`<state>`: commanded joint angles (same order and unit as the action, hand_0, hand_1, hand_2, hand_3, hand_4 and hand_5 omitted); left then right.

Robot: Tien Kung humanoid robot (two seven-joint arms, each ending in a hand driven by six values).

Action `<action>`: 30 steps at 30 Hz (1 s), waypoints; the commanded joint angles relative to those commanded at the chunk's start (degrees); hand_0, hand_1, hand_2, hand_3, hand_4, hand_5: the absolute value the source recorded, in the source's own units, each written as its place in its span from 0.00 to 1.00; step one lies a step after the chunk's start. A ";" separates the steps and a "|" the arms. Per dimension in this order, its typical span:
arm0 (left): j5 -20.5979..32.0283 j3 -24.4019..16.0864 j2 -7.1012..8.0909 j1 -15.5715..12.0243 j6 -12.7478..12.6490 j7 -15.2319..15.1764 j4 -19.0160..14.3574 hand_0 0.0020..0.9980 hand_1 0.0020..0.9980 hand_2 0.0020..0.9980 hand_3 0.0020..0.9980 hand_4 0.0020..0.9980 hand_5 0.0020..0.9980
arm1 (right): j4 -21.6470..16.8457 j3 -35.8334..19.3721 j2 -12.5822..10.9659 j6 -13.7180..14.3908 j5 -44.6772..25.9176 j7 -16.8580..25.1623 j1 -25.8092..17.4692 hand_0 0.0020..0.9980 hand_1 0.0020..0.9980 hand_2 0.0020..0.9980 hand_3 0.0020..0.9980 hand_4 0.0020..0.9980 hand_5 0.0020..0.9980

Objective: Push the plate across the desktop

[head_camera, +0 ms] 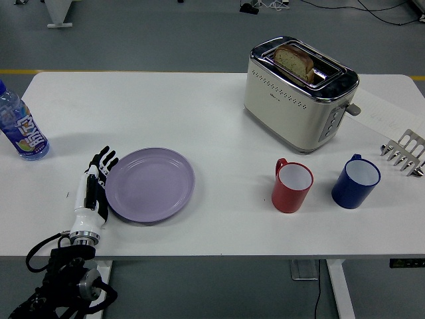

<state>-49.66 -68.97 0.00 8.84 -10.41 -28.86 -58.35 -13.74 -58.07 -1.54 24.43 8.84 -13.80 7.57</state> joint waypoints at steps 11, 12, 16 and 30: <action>0.84 3.75 0.00 0.13 -0.08 0.00 -0.14 0.87 0.88 0.91 0.87 0.51 1.00 | -0.04 -0.23 -0.03 0.07 0.44 -0.12 -0.28 0.55 0.45 0.59 0.58 0.30 0.48; 0.90 4.24 0.00 0.20 -0.08 0.00 -0.27 0.87 0.88 0.91 0.87 0.51 1.00 | -0.03 -0.22 -0.01 0.06 0.38 -0.09 -0.29 0.55 0.45 0.59 0.58 0.30 0.48; 1.19 5.48 0.00 0.54 -0.12 -0.01 -0.64 0.87 0.88 0.91 0.86 0.51 1.00 | 0.03 -0.07 -0.03 -0.03 0.16 0.08 -0.17 0.55 0.45 0.59 0.58 0.30 0.48; 2.39 8.26 0.00 1.80 -0.20 -0.06 -1.38 0.87 0.87 0.90 0.86 0.51 1.00 | 0.07 -0.10 -0.12 -0.16 0.36 0.10 0.08 0.55 0.45 0.59 0.58 0.30 0.48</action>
<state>-47.27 -60.71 0.00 10.65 -10.62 -28.92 -59.73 -13.67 -58.17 -1.66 24.27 9.20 -13.70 7.64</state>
